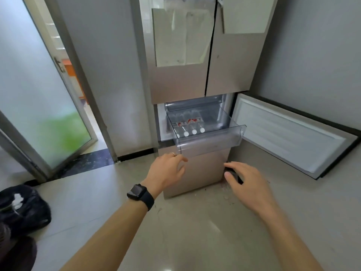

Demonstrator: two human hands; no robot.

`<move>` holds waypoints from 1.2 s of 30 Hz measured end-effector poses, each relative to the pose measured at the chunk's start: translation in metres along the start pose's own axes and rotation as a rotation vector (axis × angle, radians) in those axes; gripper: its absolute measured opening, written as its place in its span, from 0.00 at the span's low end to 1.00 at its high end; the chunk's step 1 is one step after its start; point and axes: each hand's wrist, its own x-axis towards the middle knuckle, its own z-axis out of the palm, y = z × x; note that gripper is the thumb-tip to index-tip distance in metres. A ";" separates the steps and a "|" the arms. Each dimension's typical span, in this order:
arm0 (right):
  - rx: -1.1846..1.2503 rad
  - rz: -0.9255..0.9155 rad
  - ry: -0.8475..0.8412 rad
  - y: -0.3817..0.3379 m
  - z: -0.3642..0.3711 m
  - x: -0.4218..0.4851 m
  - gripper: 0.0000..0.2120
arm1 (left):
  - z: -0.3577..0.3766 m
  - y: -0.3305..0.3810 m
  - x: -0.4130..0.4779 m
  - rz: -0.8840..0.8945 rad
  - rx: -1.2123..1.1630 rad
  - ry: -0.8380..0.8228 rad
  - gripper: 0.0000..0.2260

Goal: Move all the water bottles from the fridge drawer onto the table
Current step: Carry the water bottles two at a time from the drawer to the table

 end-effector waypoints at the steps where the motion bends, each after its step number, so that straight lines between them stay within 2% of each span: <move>1: -0.011 0.012 -0.004 0.008 -0.003 0.014 0.16 | 0.005 0.002 0.019 0.011 -0.001 -0.004 0.16; 8: 0.008 0.003 -0.068 0.089 -0.004 0.126 0.16 | 0.047 0.019 0.143 0.015 0.004 -0.018 0.16; 16: -0.013 -0.109 -0.237 0.157 -0.002 0.250 0.16 | 0.088 0.036 0.244 -0.150 -0.056 -0.018 0.15; 21: 0.031 -0.127 -0.332 0.180 0.015 0.312 0.17 | 0.113 0.022 0.288 -0.307 -0.215 -0.027 0.15; 31: 0.021 -0.137 -0.487 0.196 0.082 0.427 0.15 | 0.155 -0.022 0.387 -0.480 -0.405 -0.085 0.15; 36: -0.091 -0.086 -0.592 0.207 0.123 0.479 0.16 | 0.190 -0.046 0.440 -0.694 -0.745 -0.233 0.15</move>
